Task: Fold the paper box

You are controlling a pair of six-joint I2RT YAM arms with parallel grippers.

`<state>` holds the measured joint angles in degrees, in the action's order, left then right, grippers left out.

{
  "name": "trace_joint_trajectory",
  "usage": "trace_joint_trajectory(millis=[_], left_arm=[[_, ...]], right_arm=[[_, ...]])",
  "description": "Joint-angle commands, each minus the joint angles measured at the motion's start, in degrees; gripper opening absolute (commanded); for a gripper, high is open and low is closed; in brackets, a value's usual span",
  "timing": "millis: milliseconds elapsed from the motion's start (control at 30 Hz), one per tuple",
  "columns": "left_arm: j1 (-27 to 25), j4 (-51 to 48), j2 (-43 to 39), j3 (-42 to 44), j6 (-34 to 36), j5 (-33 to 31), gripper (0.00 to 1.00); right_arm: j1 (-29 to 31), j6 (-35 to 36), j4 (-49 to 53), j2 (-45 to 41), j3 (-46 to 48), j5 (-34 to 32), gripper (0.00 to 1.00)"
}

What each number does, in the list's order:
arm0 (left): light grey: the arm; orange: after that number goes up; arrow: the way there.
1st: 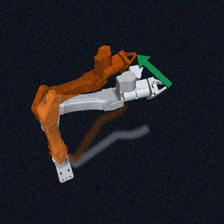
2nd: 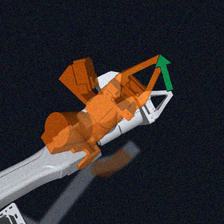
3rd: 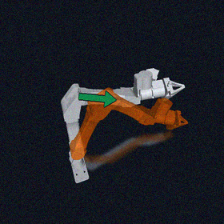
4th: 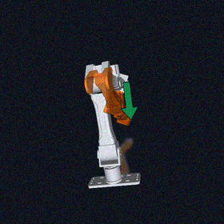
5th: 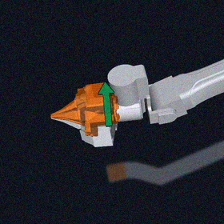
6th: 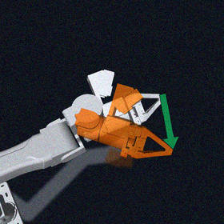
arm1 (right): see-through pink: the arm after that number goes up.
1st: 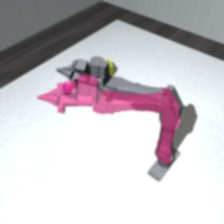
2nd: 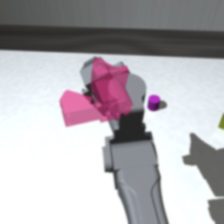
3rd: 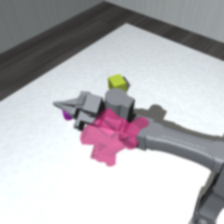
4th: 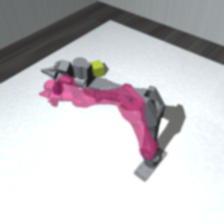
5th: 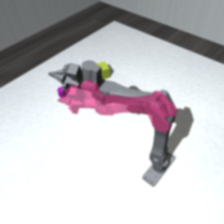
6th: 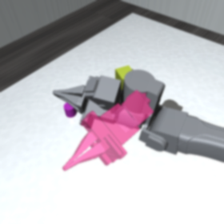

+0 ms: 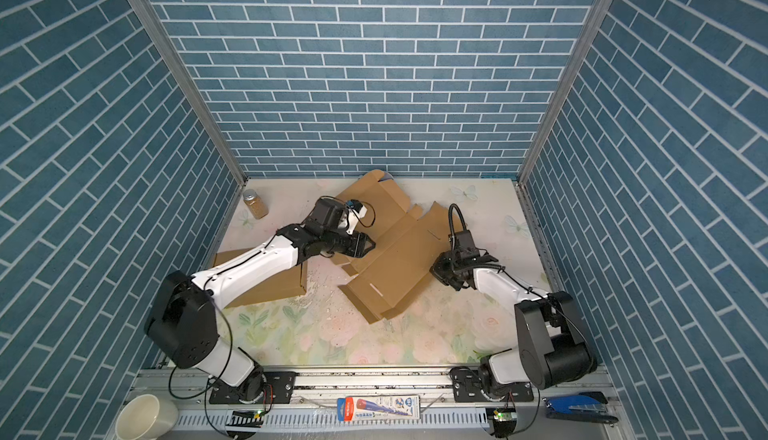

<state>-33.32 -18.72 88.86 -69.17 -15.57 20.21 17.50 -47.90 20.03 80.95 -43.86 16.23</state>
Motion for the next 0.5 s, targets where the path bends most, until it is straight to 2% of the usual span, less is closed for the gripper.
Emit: trace_joint_trajectory(millis=[0, 100, 167, 300, 400, 467], left_arm=[[1.6, -5.8, -2.5, -2.6, 4.1, -0.7, 0.55], [2.5, -6.0, -3.7, -3.5, 5.3, -0.9, 0.56], [2.7, -5.9, -3.7, -3.7, 5.9, -1.2, 0.56], [2.7, -6.3, -2.3, -4.6, 5.3, 0.7, 0.56], [2.5, -5.9, -2.3, -4.4, 4.8, 1.5, 0.56], [2.5, -4.8, -2.0, -3.7, 3.9, 2.0, 0.56]], right_arm=[[-2.1, 20.6, 22.6, 2.5, -7.0, -2.3, 0.00], [-2.2, 28.1, 32.3, 7.1, -13.1, -8.5, 0.00], [-2.2, 30.4, 35.5, 9.4, -16.9, -14.0, 0.00], [-2.2, 34.6, 40.6, 13.9, -25.0, -20.9, 0.00], [-2.2, 37.6, 45.4, 18.6, -31.7, -30.7, 0.00], [-2.0, 39.5, 46.9, 21.8, -35.7, -32.7, 0.00]])
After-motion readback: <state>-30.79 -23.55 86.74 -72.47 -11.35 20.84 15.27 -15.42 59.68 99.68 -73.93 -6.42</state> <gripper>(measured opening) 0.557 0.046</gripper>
